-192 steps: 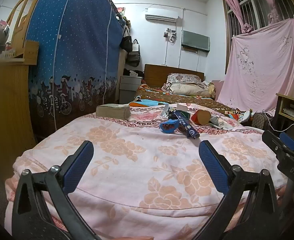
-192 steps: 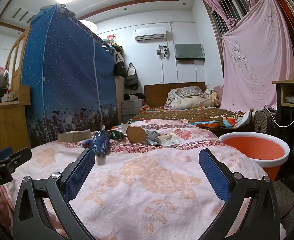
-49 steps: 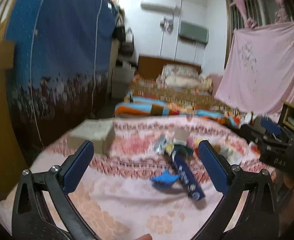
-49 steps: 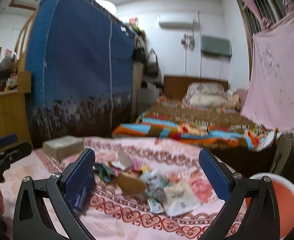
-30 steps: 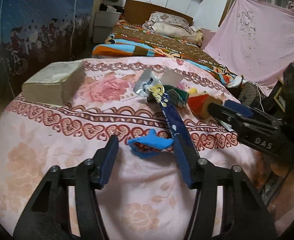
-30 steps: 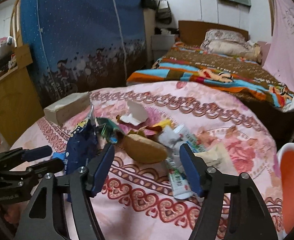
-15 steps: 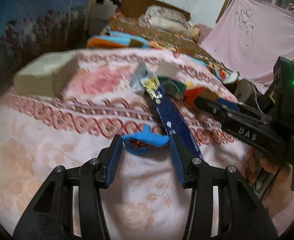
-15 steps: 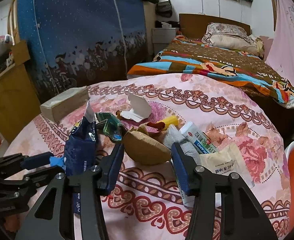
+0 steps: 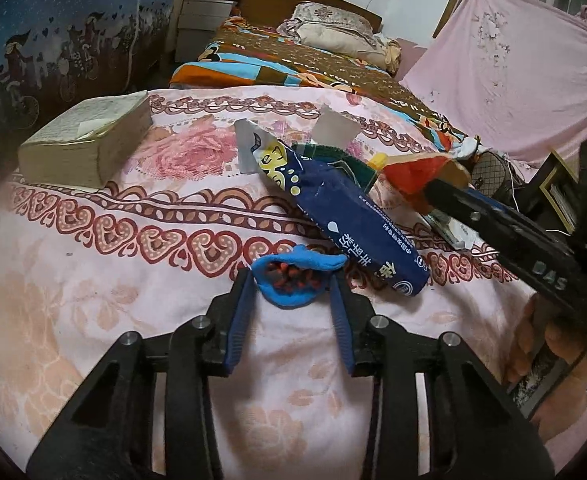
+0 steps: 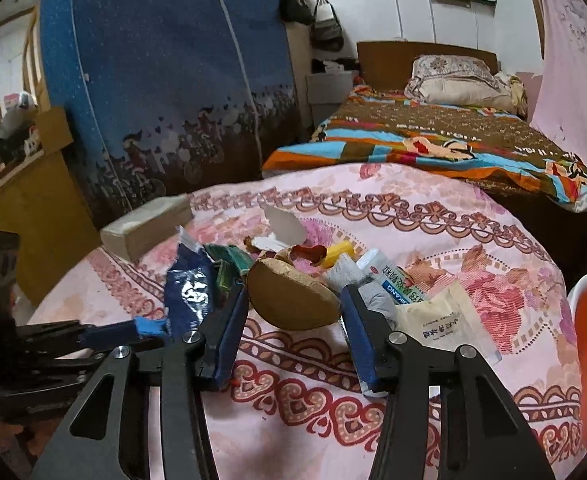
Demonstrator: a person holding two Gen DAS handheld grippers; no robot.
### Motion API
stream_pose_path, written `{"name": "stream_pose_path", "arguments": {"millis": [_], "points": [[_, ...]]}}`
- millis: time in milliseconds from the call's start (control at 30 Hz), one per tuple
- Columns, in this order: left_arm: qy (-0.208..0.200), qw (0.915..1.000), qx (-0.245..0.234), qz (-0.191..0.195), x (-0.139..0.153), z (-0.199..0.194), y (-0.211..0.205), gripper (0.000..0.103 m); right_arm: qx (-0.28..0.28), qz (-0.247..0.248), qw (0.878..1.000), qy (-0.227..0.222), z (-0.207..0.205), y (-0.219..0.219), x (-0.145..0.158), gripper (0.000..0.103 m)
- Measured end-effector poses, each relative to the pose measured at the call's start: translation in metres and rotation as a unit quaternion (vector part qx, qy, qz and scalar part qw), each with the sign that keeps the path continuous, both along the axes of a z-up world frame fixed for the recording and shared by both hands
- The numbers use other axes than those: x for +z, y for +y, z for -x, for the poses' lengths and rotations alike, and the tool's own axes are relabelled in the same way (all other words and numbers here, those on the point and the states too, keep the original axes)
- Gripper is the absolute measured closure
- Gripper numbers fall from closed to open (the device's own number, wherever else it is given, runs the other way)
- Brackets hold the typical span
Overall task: Collect trash
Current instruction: 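Close the left tool on the blue item while the right tool grasps the brown paper, then carry both items over the orange basin and open both tools to drop them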
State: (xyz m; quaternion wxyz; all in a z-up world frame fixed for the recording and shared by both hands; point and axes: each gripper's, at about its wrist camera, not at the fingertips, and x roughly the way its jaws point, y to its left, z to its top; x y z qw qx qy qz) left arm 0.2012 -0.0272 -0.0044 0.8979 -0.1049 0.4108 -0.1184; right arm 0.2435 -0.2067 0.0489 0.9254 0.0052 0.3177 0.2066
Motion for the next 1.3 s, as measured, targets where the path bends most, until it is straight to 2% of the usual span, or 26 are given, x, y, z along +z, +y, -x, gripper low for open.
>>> {"name": "stream_pose_path", "arguments": {"millis": [133, 333, 533, 733, 867, 1000, 1133, 1233, 1300], "points": [[0.001, 0.9999, -0.003, -0.010, 0.001, -0.001, -0.004, 0.079, -0.001, -0.015, 1.000, -0.010, 0.008, -0.007, 0.004, 0.057], [0.002, 0.9999, -0.008, -0.015, 0.003, -0.004, -0.009, 0.067, -0.008, -0.019, 1.000, -0.010, 0.015, -0.013, 0.005, 0.057], [0.007, 0.9991, 0.002, -0.043, 0.003, -0.010, -0.017, 0.071, -0.011, -0.021, 1.000, -0.007, 0.017, -0.018, 0.004, 0.057], [-0.012, 0.9994, -0.010, -0.030, 0.007, -0.003, -0.016, 0.072, -0.007, -0.023, 1.000, -0.011, 0.020, -0.020, 0.003, 0.057], [-0.050, 0.9986, -0.011, -0.012, 0.016, 0.013, -0.013, 0.072, -0.006, -0.033, 0.999, -0.026, 0.025, -0.024, 0.006, 0.057], [-0.114, 0.9935, -0.002, 0.000, 0.034, 0.029, -0.011, 0.072, -0.006, -0.048, 0.997, -0.065, 0.038, -0.029, 0.014, 0.057], [-0.193, 0.9812, -0.004, 0.007, 0.062, 0.042, -0.020, 0.071, -0.014, -0.073, 0.988, -0.134, 0.059, -0.039, 0.027, 0.056], [-0.243, 0.9699, -0.019, 0.006, 0.081, 0.048, -0.032, 0.071, -0.033, -0.092, 0.975, -0.201, 0.077, -0.052, 0.039, 0.055], [-0.281, 0.9588, -0.038, -0.004, 0.095, 0.052, -0.045, 0.071, -0.051, -0.089, 0.965, -0.240, 0.087, -0.059, 0.046, 0.055]]}}
